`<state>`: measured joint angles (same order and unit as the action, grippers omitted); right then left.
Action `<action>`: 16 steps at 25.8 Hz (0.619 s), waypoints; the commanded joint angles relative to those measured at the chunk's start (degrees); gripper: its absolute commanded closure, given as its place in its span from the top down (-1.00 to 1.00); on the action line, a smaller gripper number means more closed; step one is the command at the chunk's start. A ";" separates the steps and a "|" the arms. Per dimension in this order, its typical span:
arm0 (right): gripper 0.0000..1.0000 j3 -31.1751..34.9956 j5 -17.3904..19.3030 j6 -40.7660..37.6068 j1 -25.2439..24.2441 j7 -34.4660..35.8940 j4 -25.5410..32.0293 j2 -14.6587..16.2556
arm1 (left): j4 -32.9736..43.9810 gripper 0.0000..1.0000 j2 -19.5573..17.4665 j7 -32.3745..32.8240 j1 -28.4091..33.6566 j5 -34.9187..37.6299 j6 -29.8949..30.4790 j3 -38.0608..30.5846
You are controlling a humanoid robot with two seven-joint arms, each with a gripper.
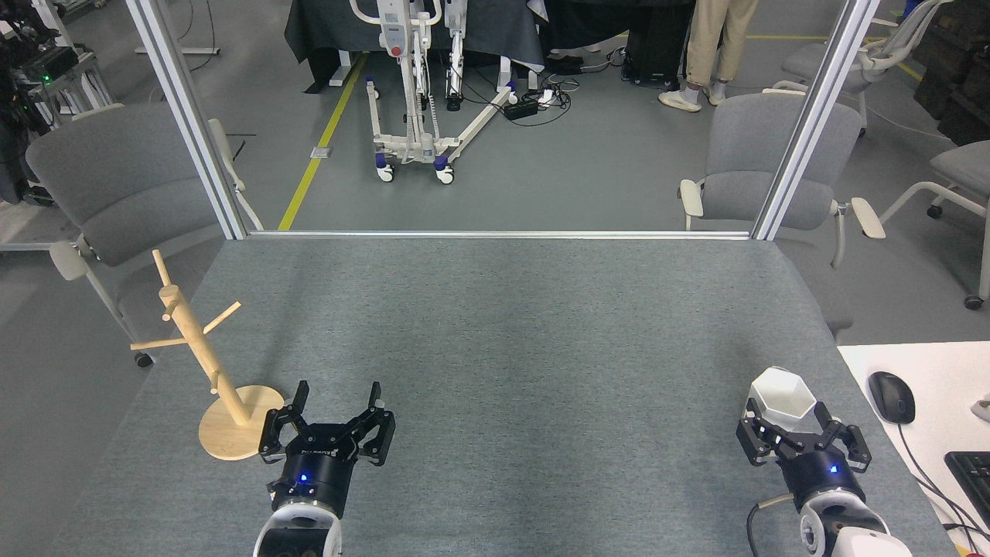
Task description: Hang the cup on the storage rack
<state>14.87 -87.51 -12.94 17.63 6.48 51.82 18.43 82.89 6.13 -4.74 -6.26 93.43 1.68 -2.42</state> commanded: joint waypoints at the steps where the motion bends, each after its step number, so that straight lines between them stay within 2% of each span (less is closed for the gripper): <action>1: 1.00 -0.20 -0.12 0.02 0.39 -0.24 -1.11 0.11 | 0.08 0.99 0.29 -0.01 0.11 0.00 0.25 0.13; 16: 1.00 -0.11 -0.47 -0.15 1.18 -0.24 -1.19 0.90 | -2.56 0.99 0.72 0.43 -2.53 0.00 0.08 0.40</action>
<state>14.77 -87.98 -13.08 18.64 6.22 50.63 19.14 80.49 6.86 -4.42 -8.45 93.43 1.74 -2.01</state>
